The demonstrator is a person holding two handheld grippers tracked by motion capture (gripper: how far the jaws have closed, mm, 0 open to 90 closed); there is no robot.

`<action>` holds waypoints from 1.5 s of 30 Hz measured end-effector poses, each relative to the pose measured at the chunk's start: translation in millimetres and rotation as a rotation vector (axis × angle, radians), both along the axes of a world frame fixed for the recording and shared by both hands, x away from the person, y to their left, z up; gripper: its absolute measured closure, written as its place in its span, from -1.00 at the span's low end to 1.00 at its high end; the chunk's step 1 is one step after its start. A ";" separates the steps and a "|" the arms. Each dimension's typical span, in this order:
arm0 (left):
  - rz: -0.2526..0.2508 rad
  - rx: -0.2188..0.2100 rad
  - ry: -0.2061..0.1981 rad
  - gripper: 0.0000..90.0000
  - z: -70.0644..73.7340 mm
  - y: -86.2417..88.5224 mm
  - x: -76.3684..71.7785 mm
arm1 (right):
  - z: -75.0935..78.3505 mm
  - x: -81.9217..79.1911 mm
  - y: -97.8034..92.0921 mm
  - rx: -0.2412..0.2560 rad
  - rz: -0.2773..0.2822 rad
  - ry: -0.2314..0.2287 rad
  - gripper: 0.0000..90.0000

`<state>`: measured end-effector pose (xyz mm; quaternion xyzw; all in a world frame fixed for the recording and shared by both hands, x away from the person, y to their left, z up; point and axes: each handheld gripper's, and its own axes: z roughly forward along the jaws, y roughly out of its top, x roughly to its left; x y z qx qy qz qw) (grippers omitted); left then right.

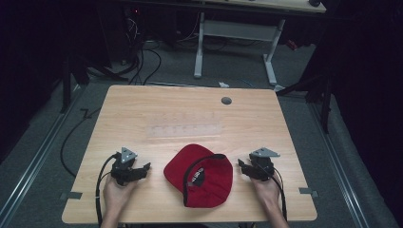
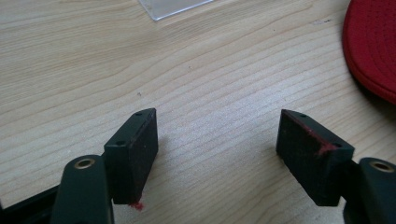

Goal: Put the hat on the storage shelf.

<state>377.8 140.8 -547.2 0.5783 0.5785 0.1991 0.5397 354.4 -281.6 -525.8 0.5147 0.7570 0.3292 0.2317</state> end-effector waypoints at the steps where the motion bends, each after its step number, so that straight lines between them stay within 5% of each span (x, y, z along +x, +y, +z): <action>1: 0.000 -0.001 0.000 -0.34 0.0 0.0 0.0 | 1.7 -1.6 -0.9 0.011 0.001 -0.004 -0.02; 10: 0.000 0.000 0.000 -0.34 0.0 0.0 0.0 | 17.1 -17.7 -8.1 0.112 0.036 -0.052 -0.12; 18: 0.005 0.001 0.001 -0.35 0.0 -0.2 0.5 | 31.4 -29.4 -0.8 0.189 0.136 -0.071 -0.26; 31: 0.005 0.002 0.001 -0.35 -0.1 -0.1 1.0 | 38.4 -20.9 28.7 0.198 0.249 -0.062 -0.34; 45: 0.007 0.003 0.001 -0.36 -0.1 -0.1 1.0 | 33.0 -0.1 56.1 0.214 0.309 -0.031 -0.34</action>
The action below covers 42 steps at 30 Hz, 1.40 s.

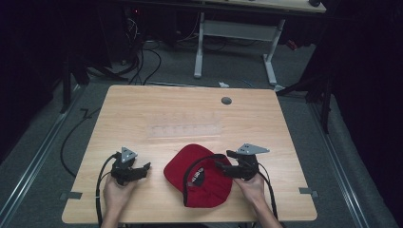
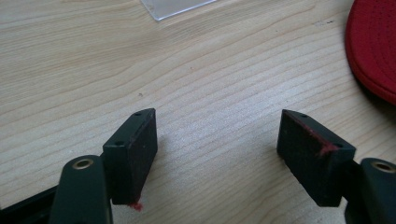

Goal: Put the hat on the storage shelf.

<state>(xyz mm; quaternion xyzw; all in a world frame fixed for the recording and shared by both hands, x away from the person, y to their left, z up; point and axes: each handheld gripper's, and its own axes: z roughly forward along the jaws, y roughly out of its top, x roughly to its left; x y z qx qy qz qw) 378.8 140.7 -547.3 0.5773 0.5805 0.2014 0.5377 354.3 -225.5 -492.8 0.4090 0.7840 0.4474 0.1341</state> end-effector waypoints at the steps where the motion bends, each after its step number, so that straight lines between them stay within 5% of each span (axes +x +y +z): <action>1: 0.000 0.000 0.000 -0.36 0.0 0.0 0.0 | -1.3 1.7 1.7 -0.004 0.005 0.005 -0.34; 10: 0.000 -0.001 0.000 -0.36 0.0 0.0 0.0 | -13.4 15.3 14.3 -0.010 0.046 0.068 -0.32; 21: 0.001 -0.003 0.000 -0.36 0.0 -0.1 0.1 | -28.7 24.5 20.5 -0.009 0.071 0.098 0.07; 31: 0.001 -0.004 0.000 -0.36 0.0 0.0 0.1 | -34.1 23.8 16.9 0.029 0.126 0.084 0.68; 42: 0.001 -0.003 -0.001 -0.36 0.0 -0.1 0.1 | -22.0 13.3 14.8 0.017 0.183 0.054 0.84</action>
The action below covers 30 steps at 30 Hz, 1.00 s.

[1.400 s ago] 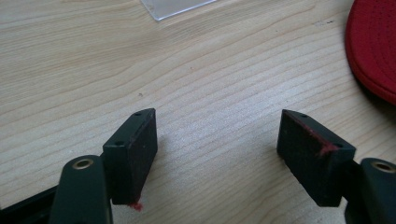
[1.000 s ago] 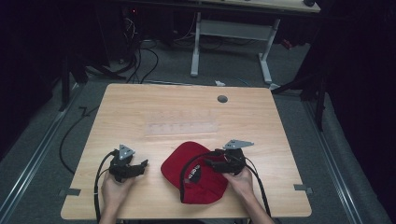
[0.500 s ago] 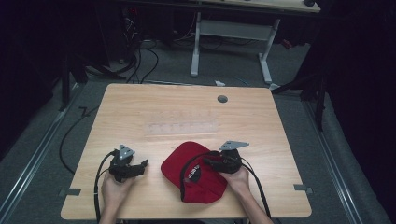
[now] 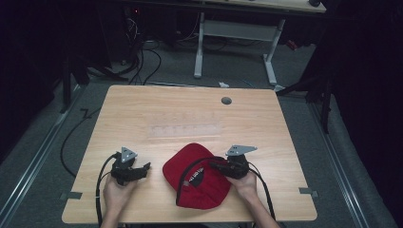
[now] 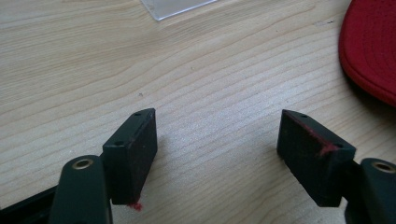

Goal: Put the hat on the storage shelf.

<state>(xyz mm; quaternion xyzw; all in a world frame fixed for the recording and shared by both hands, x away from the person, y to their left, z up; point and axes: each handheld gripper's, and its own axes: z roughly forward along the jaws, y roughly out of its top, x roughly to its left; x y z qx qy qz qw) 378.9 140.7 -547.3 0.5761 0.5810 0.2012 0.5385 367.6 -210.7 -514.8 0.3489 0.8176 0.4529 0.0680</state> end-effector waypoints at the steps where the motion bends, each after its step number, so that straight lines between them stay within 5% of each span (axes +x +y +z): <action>1: 0.000 0.001 0.000 -0.36 0.0 0.0 0.0 | 3.0 -2.2 -0.7 0.000 0.004 -0.005 0.84; 30: -0.005 0.004 0.006 -0.42 0.0 -0.6 -1.0 | 34.9 -13.9 -32.1 0.054 -0.114 0.002 0.86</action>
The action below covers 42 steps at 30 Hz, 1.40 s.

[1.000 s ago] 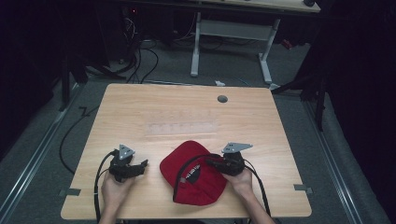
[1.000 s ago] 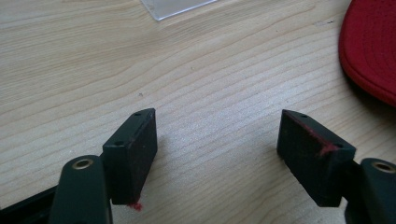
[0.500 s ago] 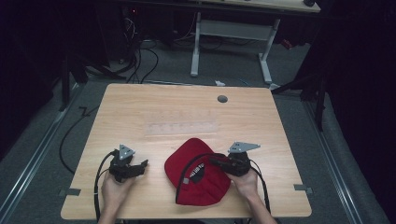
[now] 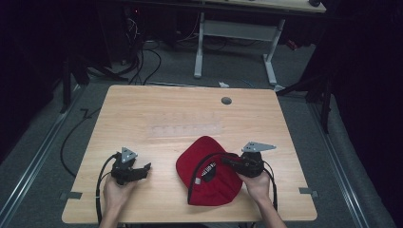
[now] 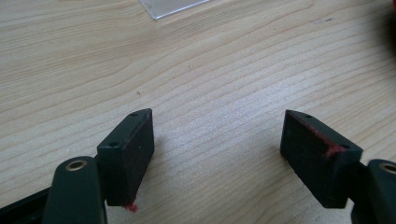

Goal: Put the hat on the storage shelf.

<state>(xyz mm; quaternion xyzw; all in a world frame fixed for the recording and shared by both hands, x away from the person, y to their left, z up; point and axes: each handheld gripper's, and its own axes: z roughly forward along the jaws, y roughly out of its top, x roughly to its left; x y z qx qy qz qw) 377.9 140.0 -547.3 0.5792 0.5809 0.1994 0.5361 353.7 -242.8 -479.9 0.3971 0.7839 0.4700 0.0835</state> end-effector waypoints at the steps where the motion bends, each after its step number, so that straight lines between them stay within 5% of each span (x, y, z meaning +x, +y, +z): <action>1: 0.000 0.000 0.000 -0.42 0.0 0.0 0.0 | 1.3 -0.1 -0.5 0.004 -0.004 0.000 0.86; 8: -0.017 0.004 0.008 -0.44 2.0 -3.9 -4.0 | 10.0 -0.1 -5.4 0.027 -0.025 -0.007 0.86; 13: -0.055 -0.032 -0.011 -0.48 10.7 -10.3 -9.2 | 13.6 0.3 -10.7 0.042 -0.047 -0.003 0.86; 32: -0.267 -0.035 -0.057 -0.54 32.5 -66.2 -33.0 | 26.0 5.2 -16.7 0.076 -0.084 0.000 0.86; 42: -0.318 -0.034 -0.060 -0.53 31.1 -87.3 -38.5 | 35.5 8.2 -11.0 0.096 -0.089 0.001 0.86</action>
